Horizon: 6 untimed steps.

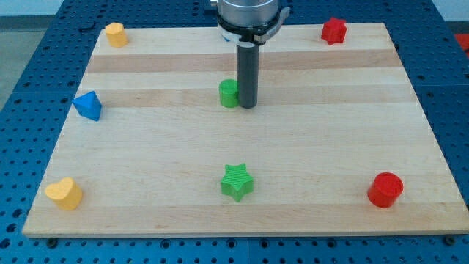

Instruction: Move your arm to the bottom center

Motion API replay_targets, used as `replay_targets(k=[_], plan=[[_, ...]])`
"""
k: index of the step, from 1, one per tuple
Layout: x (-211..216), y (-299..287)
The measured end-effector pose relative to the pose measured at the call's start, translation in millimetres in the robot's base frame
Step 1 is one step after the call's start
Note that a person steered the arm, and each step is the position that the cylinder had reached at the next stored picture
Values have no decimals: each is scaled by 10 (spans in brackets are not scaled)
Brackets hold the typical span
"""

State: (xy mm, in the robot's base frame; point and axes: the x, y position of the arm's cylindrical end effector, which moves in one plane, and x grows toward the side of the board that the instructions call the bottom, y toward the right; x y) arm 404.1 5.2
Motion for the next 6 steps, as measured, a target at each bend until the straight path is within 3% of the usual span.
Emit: replay_targets(k=[1,4,6], plan=[[320,109],[1271,-1237],[2133,-1131]])
